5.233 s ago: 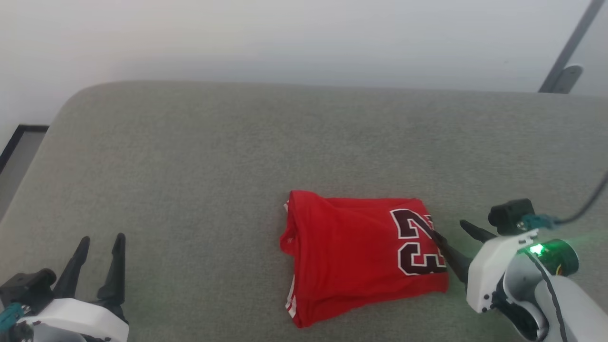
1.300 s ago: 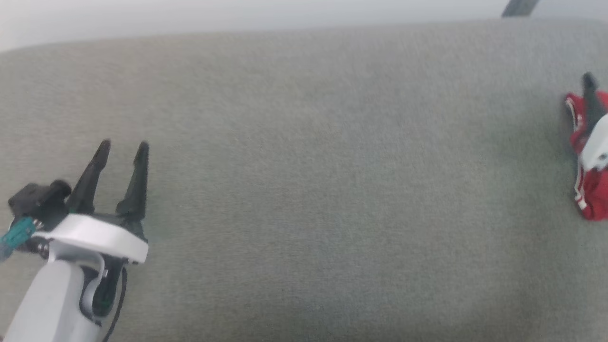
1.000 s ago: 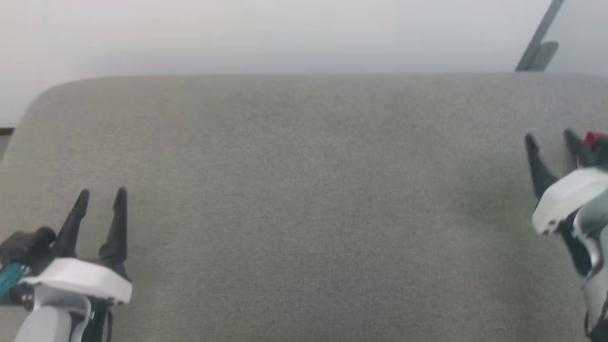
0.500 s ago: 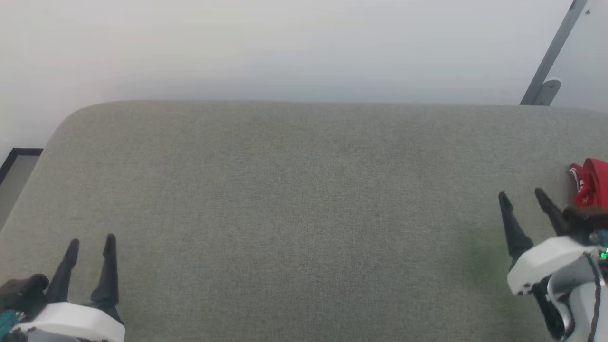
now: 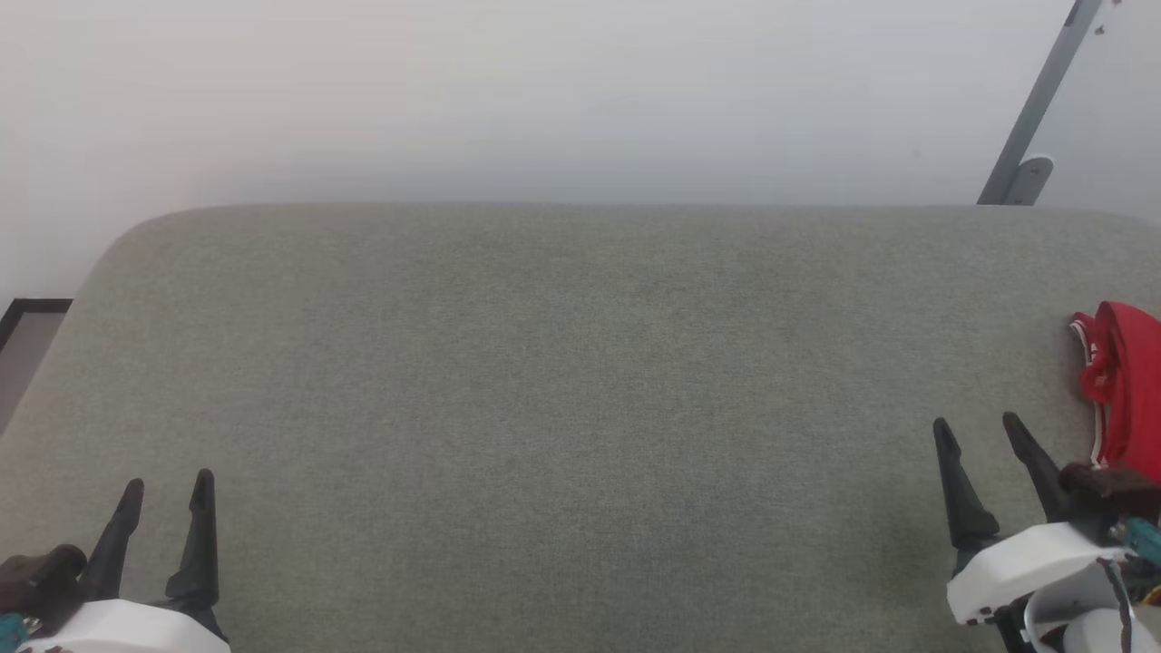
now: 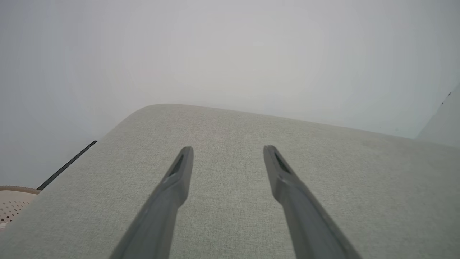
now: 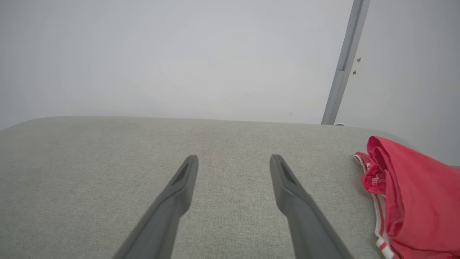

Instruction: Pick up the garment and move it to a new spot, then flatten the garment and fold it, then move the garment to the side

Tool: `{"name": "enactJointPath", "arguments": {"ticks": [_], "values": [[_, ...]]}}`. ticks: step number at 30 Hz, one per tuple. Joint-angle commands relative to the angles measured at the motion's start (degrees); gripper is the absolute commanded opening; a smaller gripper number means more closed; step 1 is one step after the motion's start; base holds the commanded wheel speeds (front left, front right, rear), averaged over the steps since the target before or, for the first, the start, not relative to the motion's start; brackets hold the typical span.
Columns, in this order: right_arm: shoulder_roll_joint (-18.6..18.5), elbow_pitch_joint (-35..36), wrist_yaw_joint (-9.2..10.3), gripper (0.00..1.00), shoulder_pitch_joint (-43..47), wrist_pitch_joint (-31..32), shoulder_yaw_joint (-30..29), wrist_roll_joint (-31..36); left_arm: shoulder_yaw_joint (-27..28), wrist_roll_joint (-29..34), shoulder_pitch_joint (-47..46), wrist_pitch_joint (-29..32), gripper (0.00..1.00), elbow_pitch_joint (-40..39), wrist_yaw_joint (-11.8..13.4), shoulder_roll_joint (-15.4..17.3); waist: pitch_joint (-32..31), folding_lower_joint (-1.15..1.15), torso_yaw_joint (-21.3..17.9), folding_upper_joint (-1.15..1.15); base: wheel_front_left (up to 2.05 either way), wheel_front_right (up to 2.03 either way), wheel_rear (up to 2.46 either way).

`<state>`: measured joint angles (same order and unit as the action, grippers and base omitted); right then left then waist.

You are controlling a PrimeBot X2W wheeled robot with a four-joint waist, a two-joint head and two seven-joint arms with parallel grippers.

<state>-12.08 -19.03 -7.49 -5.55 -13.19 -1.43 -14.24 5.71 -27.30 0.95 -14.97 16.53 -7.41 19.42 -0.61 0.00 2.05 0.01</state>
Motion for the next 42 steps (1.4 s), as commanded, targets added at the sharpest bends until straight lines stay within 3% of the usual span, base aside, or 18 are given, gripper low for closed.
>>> {"name": "enactJointPath", "arguments": {"ticks": [1, 23, 33, 34, 42], "values": [[0.71, 0.48, -0.01, 1.00, 0.80, -0.54, -0.42, 0.31, 0.02, 0.09, 0.56, -0.24, 1.00, -0.21, -0.08, -0.05, 0.03, 0.00, -0.20, -0.01, 0.00, 0.00, 0.00], [2.47, 1.54, -0.01, 1.00, 2.10, -0.51, -0.93, 0.82, -0.87, -0.95, 0.37, -0.24, 1.00, -0.54, -0.08, 0.09, 0.32, 0.00, -1.05, -0.01, 0.00, 0.00, 0.00], [2.86, 1.50, -0.01, 1.00, 1.71, -0.11, -0.77, 0.62, -0.32, 1.87, 1.01, -0.25, 1.00, -1.76, -0.08, 0.08, 0.23, 0.00, -1.18, -0.01, 0.00, 0.00, 0.00], [2.87, 0.75, 0.00, 0.00, 1.90, -0.08, -0.78, 0.60, -0.73, 0.82, 0.21, 0.13, 0.00, -0.97, 0.01, -0.55, 0.22, 0.00, -1.16, -0.01, 0.00, 0.00, 0.00], [3.88, -0.85, 0.00, 0.00, 2.79, 1.68, -1.14, -4.66, -1.03, -3.60, 0.26, 1.84, 0.00, 0.60, 0.00, -3.38, 0.24, 0.00, -1.20, -0.01, 0.00, 0.00, 0.00]]}}
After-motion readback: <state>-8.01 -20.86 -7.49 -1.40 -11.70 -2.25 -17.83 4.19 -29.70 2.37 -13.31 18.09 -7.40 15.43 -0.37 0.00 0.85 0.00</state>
